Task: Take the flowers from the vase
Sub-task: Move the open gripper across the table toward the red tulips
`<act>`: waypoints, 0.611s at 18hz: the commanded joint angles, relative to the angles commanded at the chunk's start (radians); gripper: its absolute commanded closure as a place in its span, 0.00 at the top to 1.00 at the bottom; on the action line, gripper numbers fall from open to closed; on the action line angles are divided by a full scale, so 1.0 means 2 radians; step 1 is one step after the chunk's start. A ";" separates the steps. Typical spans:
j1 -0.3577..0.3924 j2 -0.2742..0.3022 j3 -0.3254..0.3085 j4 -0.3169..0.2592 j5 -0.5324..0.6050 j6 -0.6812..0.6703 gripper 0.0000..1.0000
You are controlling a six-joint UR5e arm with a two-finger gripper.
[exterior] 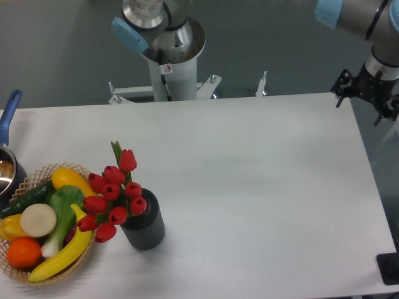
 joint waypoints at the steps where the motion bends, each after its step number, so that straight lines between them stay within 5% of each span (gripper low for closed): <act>1: -0.001 0.001 0.000 -0.001 0.000 0.000 1.00; 5: -0.005 0.003 -0.004 -0.019 -0.008 0.006 1.00; 7: -0.001 0.003 -0.015 -0.020 -0.062 0.005 1.00; 9: -0.002 0.008 -0.047 -0.007 -0.077 -0.002 1.00; 11: -0.005 0.048 -0.092 0.023 -0.080 -0.017 1.00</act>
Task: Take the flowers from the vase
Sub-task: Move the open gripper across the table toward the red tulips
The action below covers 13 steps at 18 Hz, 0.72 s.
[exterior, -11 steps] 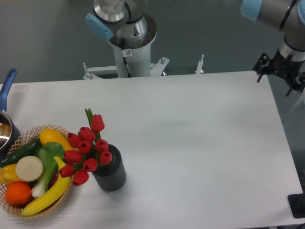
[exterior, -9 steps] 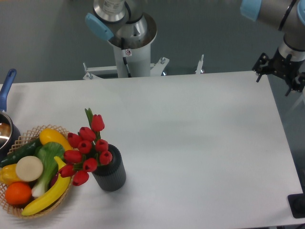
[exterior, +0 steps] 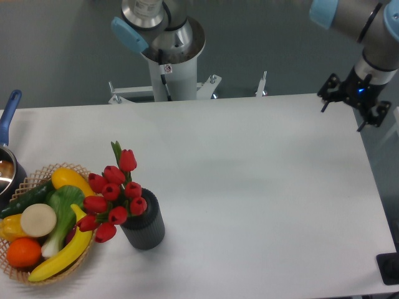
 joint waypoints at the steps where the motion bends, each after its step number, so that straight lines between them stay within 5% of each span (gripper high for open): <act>1: -0.002 0.018 -0.018 0.009 -0.013 0.000 1.00; 6: 0.003 0.094 -0.095 0.016 -0.129 0.004 1.00; 13: -0.007 0.122 -0.149 0.036 -0.280 0.003 1.00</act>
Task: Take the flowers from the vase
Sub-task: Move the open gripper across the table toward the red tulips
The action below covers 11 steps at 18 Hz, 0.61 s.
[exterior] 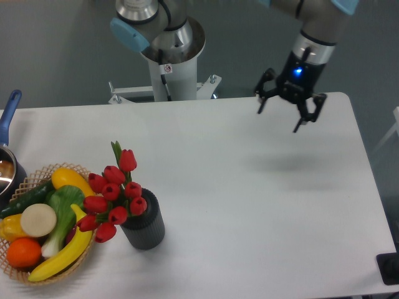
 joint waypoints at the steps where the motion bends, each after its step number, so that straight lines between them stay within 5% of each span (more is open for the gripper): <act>1: 0.001 0.000 -0.005 0.000 -0.030 0.000 1.00; 5: -0.008 0.002 -0.016 0.003 -0.083 -0.005 1.00; 11: -0.081 -0.021 -0.002 0.021 -0.112 -0.006 1.00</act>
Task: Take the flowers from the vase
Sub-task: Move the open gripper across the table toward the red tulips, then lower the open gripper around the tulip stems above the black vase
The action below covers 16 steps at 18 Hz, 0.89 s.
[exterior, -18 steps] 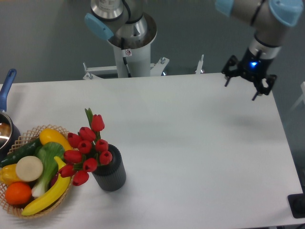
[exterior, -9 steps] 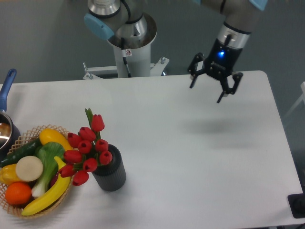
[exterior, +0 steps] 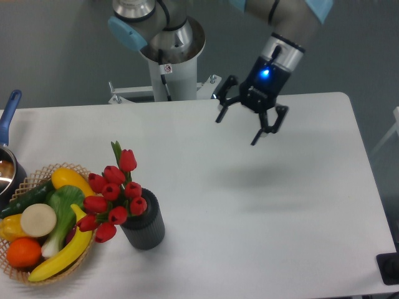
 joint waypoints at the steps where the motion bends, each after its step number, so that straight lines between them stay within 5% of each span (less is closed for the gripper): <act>1: -0.012 -0.018 0.007 0.008 -0.015 -0.005 1.00; 6: -0.057 -0.070 0.015 0.090 -0.055 -0.042 1.00; 11: -0.075 -0.094 0.015 0.126 -0.081 -0.047 1.00; 16: -0.078 -0.101 0.018 0.127 -0.140 -0.073 1.00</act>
